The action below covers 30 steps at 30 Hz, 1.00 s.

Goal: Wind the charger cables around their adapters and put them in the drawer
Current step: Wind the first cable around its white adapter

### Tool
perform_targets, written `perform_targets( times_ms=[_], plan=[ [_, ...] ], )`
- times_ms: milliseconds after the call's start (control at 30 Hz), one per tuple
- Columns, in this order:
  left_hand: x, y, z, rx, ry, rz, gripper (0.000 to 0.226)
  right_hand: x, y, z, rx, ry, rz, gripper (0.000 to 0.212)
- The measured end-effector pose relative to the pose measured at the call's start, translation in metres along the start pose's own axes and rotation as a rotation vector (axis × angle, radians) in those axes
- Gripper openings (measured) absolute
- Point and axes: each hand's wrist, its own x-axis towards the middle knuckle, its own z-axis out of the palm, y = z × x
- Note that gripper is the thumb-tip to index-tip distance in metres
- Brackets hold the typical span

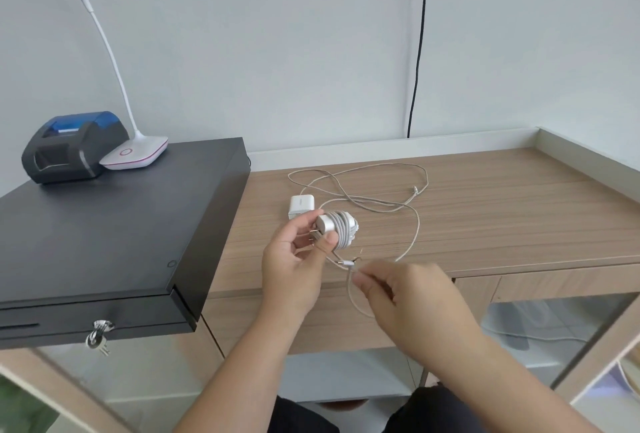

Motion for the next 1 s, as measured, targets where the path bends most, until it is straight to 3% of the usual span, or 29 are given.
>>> perform_targets(
  times_ms=[100, 267, 433, 633, 733, 833, 1000],
  plan=[
    [-0.001, 0.001, 0.000, 0.104, -0.047, 0.092, 0.033, 0.003, 0.000, -0.016, 0.004, 0.041, 0.031, 0.022],
    [0.008, -0.002, -0.011, 0.259, 0.010, 0.200, 0.030, 0.002, -0.004, -0.038, 0.038, 0.021, -0.020, 0.020],
    [0.005, -0.001, -0.012, 0.361, -0.073, 0.276, 0.032, 0.018, 0.004, -0.050, 0.044, 0.148, -0.127, 0.016],
    [-0.005, 0.008, -0.009, 0.332, -0.169, 0.216, 0.032, 0.049, 0.010, -0.062, 0.078, 0.186, -0.241, 0.014],
    [-0.007, 0.010, -0.009, 0.187, -0.188, 0.064, 0.036, 0.061, 0.012, -0.063, 0.128, 0.180, -0.242, 0.015],
    [-0.009, 0.007, -0.010, 0.104, -0.194, -0.041, 0.040, 0.071, 0.015, -0.062, 0.194, 0.146, -0.213, 0.016],
    [-0.011, 0.010, -0.002, 0.045, -0.107, -0.192, 0.026, 0.068, 0.005, -0.059, 0.259, 0.008, -0.322, 0.019]
  ],
)
